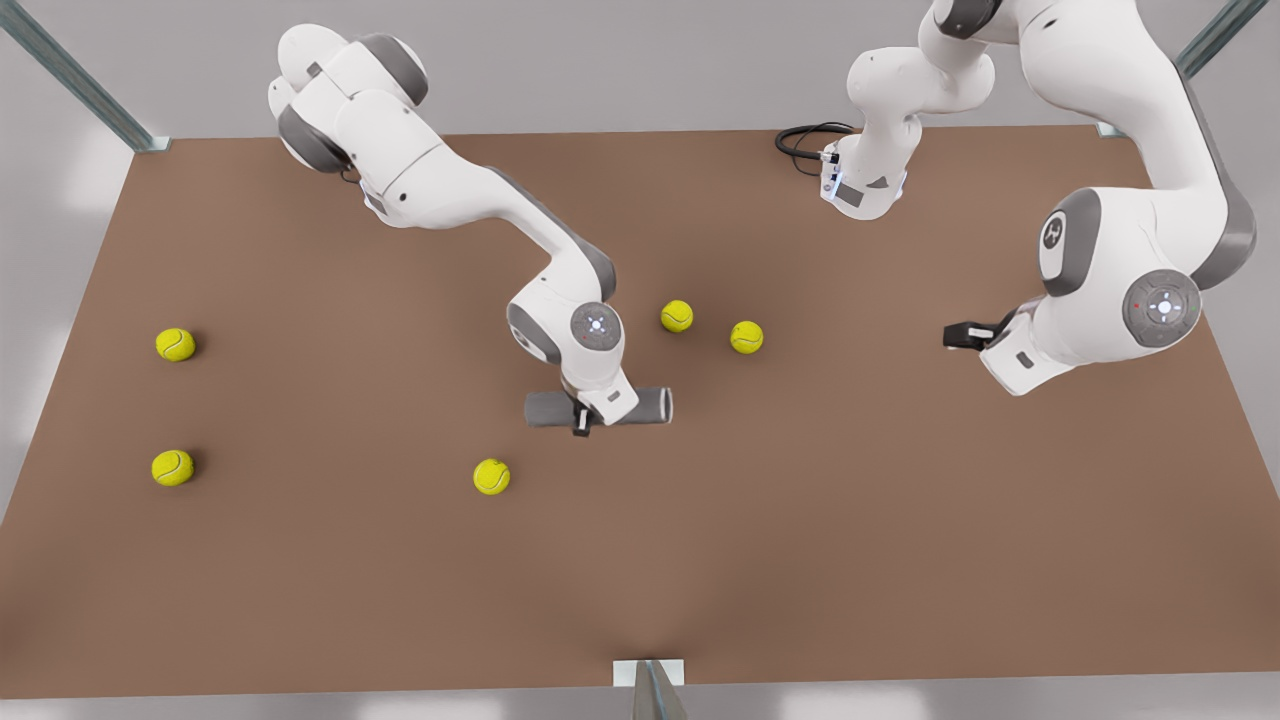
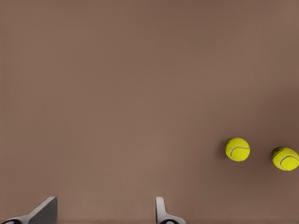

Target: Put the tennis tube upright

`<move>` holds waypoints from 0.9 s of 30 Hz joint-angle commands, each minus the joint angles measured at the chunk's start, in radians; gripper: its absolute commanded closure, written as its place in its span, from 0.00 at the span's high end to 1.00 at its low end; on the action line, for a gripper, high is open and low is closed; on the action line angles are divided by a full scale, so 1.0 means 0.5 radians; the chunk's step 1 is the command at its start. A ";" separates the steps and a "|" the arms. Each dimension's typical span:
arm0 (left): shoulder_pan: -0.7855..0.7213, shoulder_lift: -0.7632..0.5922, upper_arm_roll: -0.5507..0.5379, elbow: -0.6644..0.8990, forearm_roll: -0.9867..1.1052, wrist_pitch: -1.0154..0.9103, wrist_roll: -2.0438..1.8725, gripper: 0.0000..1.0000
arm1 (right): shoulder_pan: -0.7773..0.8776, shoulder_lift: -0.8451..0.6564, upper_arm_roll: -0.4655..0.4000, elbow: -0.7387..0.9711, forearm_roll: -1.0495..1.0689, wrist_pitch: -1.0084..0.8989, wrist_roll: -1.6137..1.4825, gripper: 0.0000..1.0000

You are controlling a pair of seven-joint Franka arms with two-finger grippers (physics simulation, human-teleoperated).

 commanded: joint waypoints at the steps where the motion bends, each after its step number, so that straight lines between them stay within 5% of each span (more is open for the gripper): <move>1: 0.000 0.001 0.000 0.000 0.000 0.000 -0.003 1.00 | -0.002 0.003 0.000 0.000 -0.006 0.019 -0.002 0.72; 5: 0.000 0.010 0.000 0.000 0.000 0.000 0.000 1.00 | -0.002 0.025 0.000 0.000 0.000 0.040 0.022 1.00; 10: 0.000 0.010 0.000 0.000 0.000 0.000 0.000 1.00 | -0.005 0.006 0.003 0.003 0.012 0.040 0.010 1.00; 14: 0.000 0.010 0.000 0.000 0.000 -0.003 -0.003 1.00 | -0.277 -0.812 -0.016 0.251 0.196 -0.849 0.426 1.00; 15: 0.000 0.047 0.000 0.003 -0.037 0.037 -0.018 1.00 | -0.548 -0.963 -0.212 0.203 0.619 -0.886 0.859 1.00; 16: 0.000 0.099 0.003 0.006 -0.172 0.110 -0.064 1.00 | -0.570 -1.061 -0.439 0.117 0.647 -1.033 1.178 1.00; 22: 0.095 0.780 0.003 0.028 -1.902 0.804 -0.494 1.00 | -0.696 -1.058 -0.439 0.227 0.653 -1.144 1.437 1.00; 27: -0.116 0.995 -0.083 -0.037 -2.120 1.108 -0.043 1.00 | -0.653 -1.028 -0.421 0.230 0.684 -1.356 1.458 1.00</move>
